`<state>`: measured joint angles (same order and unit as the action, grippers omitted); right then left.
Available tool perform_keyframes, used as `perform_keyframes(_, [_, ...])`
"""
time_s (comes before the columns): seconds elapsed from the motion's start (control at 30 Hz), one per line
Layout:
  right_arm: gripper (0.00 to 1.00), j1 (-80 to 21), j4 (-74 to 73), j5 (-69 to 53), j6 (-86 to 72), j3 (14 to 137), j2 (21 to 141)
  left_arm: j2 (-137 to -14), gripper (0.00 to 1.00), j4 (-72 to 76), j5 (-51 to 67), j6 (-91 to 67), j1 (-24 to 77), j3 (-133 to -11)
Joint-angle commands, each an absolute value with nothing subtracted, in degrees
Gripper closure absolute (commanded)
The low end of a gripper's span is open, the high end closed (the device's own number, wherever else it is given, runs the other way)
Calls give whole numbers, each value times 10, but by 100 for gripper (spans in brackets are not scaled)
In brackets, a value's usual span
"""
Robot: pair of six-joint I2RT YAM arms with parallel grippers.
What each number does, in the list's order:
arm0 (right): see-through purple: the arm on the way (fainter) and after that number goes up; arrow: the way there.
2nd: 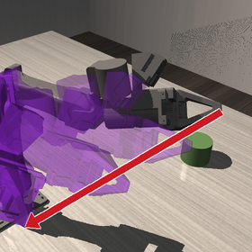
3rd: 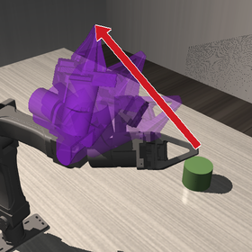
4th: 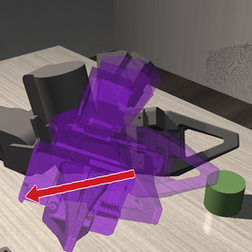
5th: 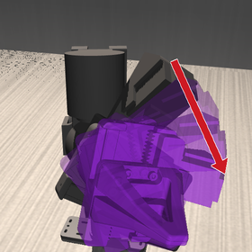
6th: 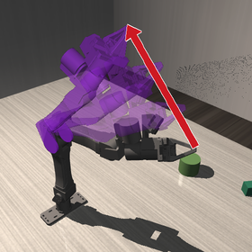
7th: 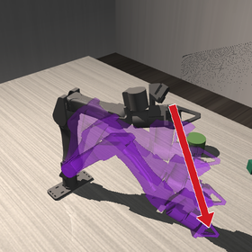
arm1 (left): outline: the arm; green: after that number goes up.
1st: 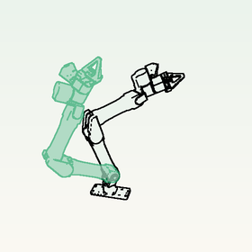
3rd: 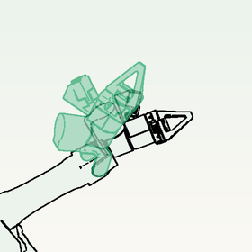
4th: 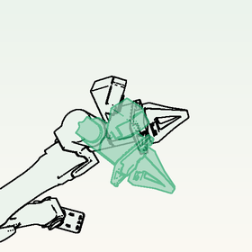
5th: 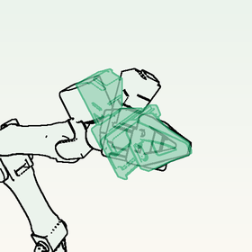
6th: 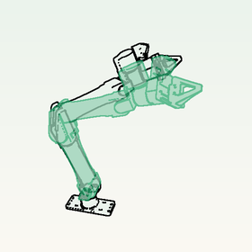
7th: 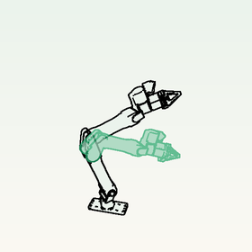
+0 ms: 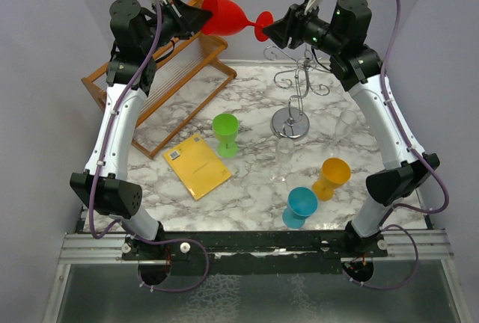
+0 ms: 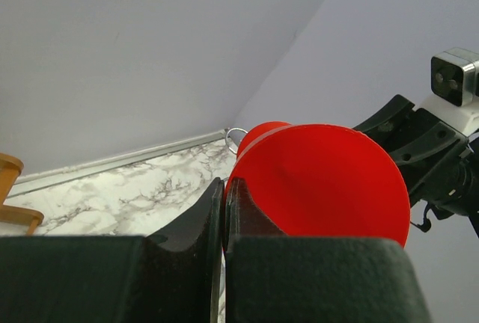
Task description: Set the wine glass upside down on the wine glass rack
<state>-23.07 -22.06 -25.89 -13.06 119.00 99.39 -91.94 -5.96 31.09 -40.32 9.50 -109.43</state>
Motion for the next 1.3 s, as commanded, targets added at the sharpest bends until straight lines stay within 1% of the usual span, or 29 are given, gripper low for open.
perform_keyframes(0.0, [63, -238, -214, -204, -149, 1203, 1008, -905, 100, -27, 333, -414, 97, -1091])
perform_keyframes(0.17, [69, -239, -220, -183, -161, 1195, 1010, -904, 100, -21, 336, -415, 98, -1086])
perform_keyframes(0.3, [76, -240, -223, -172, -166, 1194, 1013, -903, 100, -16, 339, -415, 98, -1081])
perform_keyframes(0.43, [87, -240, -224, -164, -168, 1195, 1014, -902, 100, -13, 341, -411, 99, -1076])
perform_keyframes(0.5, [97, -240, -224, -152, -165, 1195, 1012, -900, 99, -13, 343, -406, 99, -1073])
perform_keyframes(0.57, [99, -240, -224, -135, -157, 1195, 1008, -899, 94, -16, 344, -404, 99, -1069])
perform_keyframes(0.73, [99, -239, -221, -97, -127, 1195, 998, -892, 75, -29, 346, -391, 99, -1054])
perform_keyframes(0.93, [99, -231, -213, -54, -84, 1191, 988, -869, 47, -65, 336, -357, 91, -1032])
perform_keyframes(1.1, [99, -229, -194, -11, -9, 1186, 984, -842, 34, -115, 311, -279, 78, -1018])
perform_keyframes(1.27, [99, -230, -159, 27, 100, 1178, 986, -813, 27, -164, 282, -194, 76, -1003])
